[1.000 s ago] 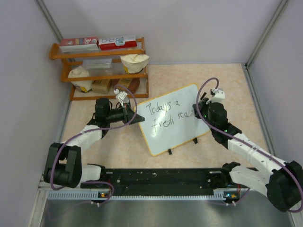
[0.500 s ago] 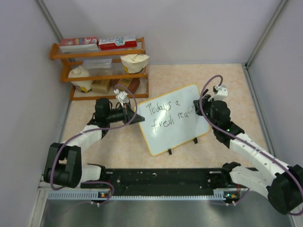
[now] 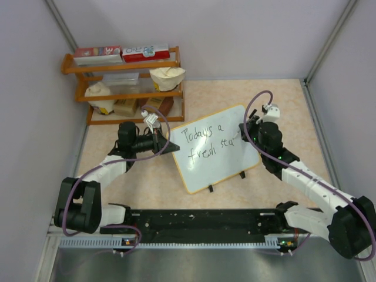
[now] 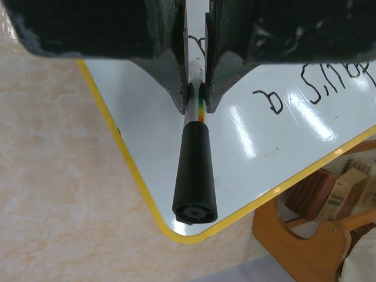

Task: Write a sentence on the whiteboard

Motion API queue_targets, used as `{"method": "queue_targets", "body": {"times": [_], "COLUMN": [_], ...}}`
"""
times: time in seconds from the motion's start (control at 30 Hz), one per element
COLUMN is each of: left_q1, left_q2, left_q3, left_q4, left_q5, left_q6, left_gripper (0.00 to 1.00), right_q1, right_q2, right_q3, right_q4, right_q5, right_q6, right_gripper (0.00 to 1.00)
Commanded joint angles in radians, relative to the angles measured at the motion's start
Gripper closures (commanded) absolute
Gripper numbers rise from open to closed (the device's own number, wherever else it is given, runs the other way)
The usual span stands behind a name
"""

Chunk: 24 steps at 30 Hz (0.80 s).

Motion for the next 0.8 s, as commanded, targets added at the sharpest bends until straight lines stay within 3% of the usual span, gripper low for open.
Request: {"method": "queue_targets", "body": {"times": [0.0, 0.4, 0.77], "left_q1": [-0.010, -0.010, -0.010], "left_q2": [0.017, 0.012, 0.008], "left_q3": [-0.024, -0.025, -0.030], "left_q4": [-0.051, -0.048, -0.046], "left_q5": [-0.071, -0.071, -0.071], "left_q6": [0.166, 0.164, 0.162], "left_gripper": [1.00, 1.00, 1.00], "right_q1": [-0.010, -0.010, -0.010], "right_q2": [-0.003, -0.043, -0.029], "right_q3": [-0.006, -0.087, -0.017], "right_q4": [0.025, 0.014, 0.023], "right_q5": [0.012, -0.012, 0.009], "right_q6": [-0.006, 0.020, 0.015], "right_gripper": [1.00, 1.00, 1.00]}}
